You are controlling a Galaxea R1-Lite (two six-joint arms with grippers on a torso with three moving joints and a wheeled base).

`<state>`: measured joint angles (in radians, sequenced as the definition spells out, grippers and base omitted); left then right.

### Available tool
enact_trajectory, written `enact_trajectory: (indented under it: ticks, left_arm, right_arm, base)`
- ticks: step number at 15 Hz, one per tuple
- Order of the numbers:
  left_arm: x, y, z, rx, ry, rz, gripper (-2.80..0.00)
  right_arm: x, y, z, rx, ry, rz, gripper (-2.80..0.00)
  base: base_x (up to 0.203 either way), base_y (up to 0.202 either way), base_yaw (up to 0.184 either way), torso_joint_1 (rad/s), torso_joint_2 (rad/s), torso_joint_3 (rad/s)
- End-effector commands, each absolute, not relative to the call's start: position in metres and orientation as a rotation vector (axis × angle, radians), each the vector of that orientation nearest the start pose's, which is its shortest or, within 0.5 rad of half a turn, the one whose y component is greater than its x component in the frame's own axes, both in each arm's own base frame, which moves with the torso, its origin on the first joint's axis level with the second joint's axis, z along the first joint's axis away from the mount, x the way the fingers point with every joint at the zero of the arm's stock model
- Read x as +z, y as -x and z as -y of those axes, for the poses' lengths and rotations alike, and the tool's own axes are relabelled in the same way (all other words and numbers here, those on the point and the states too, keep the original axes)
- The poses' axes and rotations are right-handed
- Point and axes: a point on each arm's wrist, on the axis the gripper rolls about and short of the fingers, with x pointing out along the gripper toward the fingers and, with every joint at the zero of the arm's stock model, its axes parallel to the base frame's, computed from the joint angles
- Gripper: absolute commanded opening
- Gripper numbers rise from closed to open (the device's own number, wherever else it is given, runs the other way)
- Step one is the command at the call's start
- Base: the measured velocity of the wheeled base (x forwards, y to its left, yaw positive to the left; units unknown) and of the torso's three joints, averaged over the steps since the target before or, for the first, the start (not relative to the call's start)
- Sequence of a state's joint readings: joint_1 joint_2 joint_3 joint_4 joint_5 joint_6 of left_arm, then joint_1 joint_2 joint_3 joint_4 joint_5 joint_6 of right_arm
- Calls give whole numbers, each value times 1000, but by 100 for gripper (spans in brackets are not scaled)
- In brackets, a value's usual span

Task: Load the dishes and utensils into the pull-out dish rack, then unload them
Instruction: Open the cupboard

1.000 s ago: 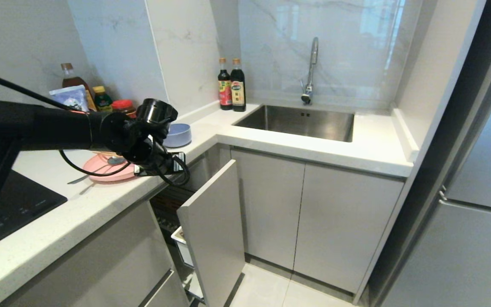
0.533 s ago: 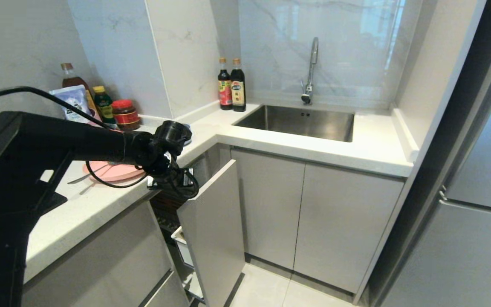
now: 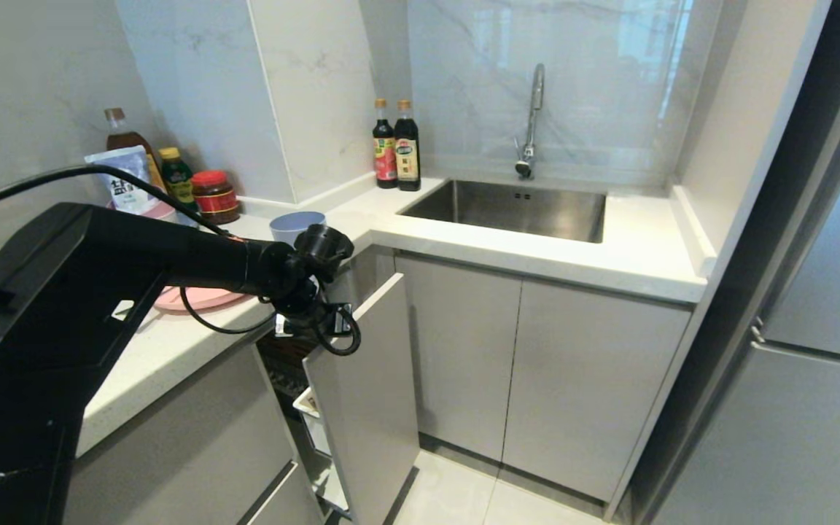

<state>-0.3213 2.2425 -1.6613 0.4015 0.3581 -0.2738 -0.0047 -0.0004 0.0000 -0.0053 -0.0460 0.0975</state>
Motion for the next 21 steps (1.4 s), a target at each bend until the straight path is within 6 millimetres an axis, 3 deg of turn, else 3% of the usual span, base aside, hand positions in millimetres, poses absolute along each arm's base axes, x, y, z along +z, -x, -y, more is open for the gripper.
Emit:
enact_trajectory:
  ticks: [1, 21]
  left_arm:
    - [117, -408, 136, 131, -75, -919, -280]
    - [115, -385, 181, -264, 198, -1116, -280]
  right_arm:
    - [76, 23, 1, -50, -98, 13, -280]
    - [76, 23, 1, -50, -98, 13, -280]
  base:
    - [0, 0, 0, 0, 0, 0]
    - [0, 0, 0, 0, 0, 0]
